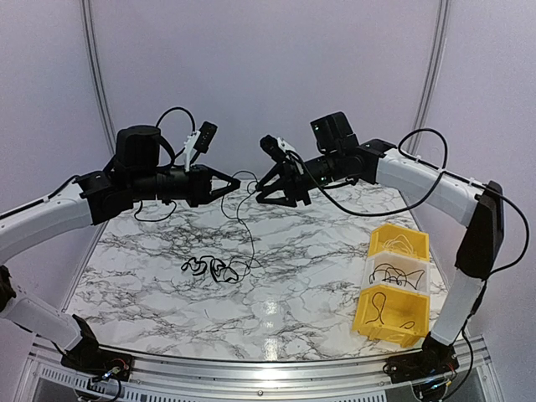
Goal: Untangle the cables
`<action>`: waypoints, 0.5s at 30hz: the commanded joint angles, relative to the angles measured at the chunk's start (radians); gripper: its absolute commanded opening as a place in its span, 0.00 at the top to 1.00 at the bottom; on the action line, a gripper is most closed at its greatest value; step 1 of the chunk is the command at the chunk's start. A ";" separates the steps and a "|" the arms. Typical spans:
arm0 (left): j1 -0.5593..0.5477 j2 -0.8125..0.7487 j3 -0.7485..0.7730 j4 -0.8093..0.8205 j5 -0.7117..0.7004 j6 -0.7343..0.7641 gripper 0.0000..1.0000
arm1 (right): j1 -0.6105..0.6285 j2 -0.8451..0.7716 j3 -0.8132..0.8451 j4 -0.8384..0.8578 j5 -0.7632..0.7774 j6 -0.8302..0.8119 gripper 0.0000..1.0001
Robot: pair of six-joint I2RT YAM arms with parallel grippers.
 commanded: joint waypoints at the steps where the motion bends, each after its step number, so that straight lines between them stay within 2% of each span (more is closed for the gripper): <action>1: -0.005 -0.023 -0.008 0.042 0.015 -0.007 1.00 | 0.009 0.027 0.053 0.044 -0.030 0.042 0.60; 6: -0.005 -0.030 -0.018 0.042 0.007 -0.007 1.00 | 0.009 0.029 0.048 0.059 -0.070 0.054 0.69; 8: -0.005 -0.031 -0.021 0.042 0.004 -0.008 1.00 | 0.009 0.029 0.047 0.069 -0.095 0.064 0.86; 11: -0.005 -0.039 -0.032 0.042 -0.022 -0.004 1.00 | 0.009 0.016 0.041 0.067 -0.094 0.070 1.00; 15: -0.004 -0.052 -0.039 0.012 -0.124 0.024 1.00 | 0.003 -0.061 -0.026 0.043 -0.032 0.013 1.00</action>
